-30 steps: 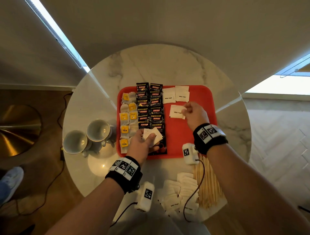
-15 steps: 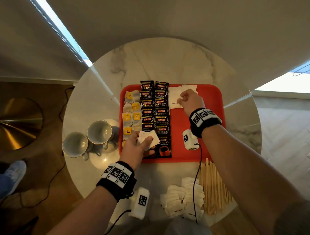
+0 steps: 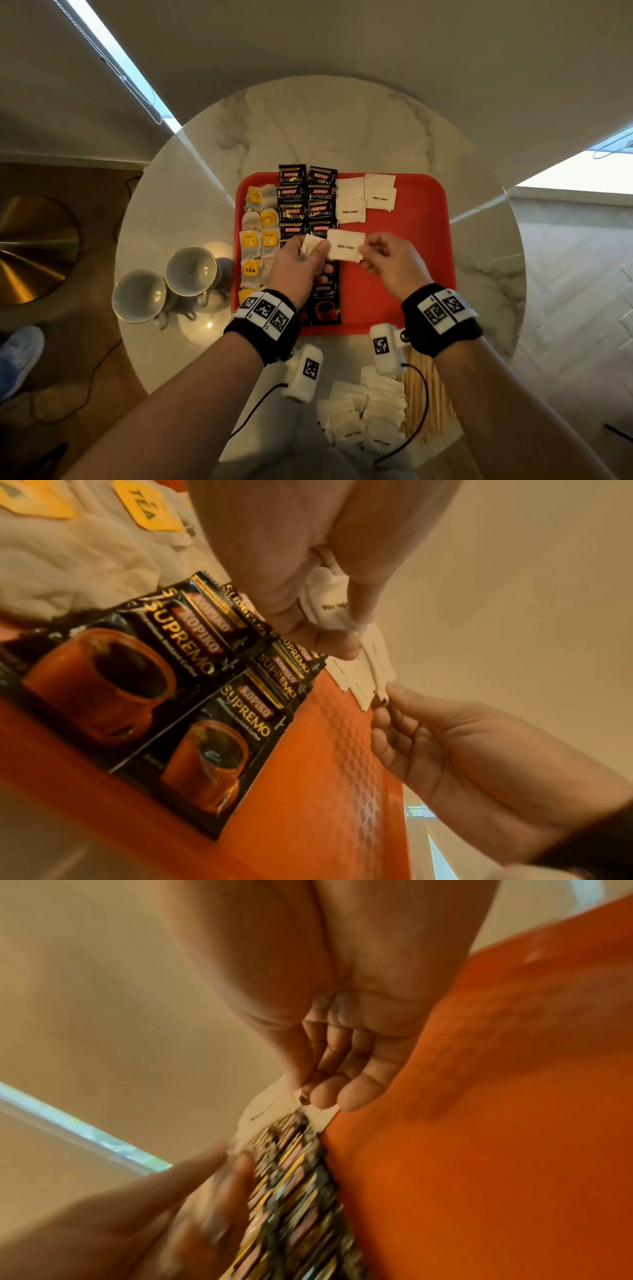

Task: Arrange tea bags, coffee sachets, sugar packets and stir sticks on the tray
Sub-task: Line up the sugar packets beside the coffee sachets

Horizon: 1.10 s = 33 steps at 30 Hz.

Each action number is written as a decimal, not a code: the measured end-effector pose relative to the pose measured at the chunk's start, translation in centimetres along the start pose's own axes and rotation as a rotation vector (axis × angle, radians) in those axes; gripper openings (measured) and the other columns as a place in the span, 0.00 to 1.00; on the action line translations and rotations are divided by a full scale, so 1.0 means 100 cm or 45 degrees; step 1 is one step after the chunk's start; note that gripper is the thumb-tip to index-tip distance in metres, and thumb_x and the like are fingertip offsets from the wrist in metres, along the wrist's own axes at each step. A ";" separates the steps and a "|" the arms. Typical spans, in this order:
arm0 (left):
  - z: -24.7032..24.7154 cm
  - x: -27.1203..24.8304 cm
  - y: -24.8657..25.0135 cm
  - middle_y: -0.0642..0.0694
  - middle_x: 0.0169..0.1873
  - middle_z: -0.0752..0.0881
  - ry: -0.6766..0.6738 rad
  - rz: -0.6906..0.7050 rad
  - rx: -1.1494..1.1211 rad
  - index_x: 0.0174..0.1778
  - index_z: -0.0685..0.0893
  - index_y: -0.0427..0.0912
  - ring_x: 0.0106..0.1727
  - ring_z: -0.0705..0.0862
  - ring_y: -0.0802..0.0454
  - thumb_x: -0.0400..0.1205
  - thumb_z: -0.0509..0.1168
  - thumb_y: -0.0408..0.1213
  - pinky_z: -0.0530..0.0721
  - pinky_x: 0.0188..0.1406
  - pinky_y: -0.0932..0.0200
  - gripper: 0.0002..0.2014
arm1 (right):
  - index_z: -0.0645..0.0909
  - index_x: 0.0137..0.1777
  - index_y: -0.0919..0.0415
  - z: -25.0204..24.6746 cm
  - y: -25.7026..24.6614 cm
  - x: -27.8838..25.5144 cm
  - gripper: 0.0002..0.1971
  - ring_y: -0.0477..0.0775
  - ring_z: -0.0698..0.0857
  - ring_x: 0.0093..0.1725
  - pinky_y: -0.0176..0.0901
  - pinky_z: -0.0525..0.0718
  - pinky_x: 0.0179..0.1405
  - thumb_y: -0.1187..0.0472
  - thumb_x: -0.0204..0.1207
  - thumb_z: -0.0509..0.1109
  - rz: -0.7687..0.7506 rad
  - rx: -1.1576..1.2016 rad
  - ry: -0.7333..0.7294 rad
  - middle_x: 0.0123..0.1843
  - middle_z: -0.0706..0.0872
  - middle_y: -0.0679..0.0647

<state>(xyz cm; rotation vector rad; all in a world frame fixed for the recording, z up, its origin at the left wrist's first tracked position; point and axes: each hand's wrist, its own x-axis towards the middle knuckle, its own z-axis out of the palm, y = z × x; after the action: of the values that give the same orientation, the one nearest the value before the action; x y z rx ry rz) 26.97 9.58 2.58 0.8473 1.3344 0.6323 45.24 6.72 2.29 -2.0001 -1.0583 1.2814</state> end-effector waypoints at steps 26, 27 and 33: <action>-0.014 -0.005 -0.012 0.43 0.53 0.91 -0.120 0.010 0.149 0.60 0.82 0.46 0.44 0.93 0.52 0.87 0.67 0.34 0.90 0.42 0.57 0.07 | 0.86 0.53 0.48 -0.028 -0.013 0.023 0.15 0.36 0.84 0.48 0.33 0.78 0.44 0.38 0.79 0.72 0.008 -0.261 0.207 0.48 0.88 0.39; -0.011 -0.004 -0.011 0.45 0.50 0.92 -0.113 0.049 0.220 0.57 0.83 0.49 0.43 0.93 0.53 0.86 0.68 0.37 0.89 0.41 0.58 0.06 | 0.87 0.53 0.47 -0.022 -0.015 0.011 0.15 0.37 0.85 0.47 0.33 0.79 0.45 0.37 0.78 0.71 -0.020 -0.246 0.089 0.47 0.89 0.40; 0.001 -0.002 0.001 0.47 0.36 0.89 0.022 0.177 0.365 0.53 0.87 0.44 0.27 0.85 0.66 0.88 0.66 0.44 0.77 0.25 0.74 0.09 | 0.87 0.54 0.51 0.004 -0.007 -0.013 0.04 0.41 0.87 0.36 0.43 0.87 0.46 0.55 0.83 0.73 -0.014 -0.038 -0.157 0.39 0.91 0.49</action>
<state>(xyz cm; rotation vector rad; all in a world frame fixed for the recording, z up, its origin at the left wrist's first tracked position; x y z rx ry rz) 27.03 9.48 2.76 1.1774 1.4102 0.5638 44.36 6.02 3.35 -1.9554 -1.1501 1.4065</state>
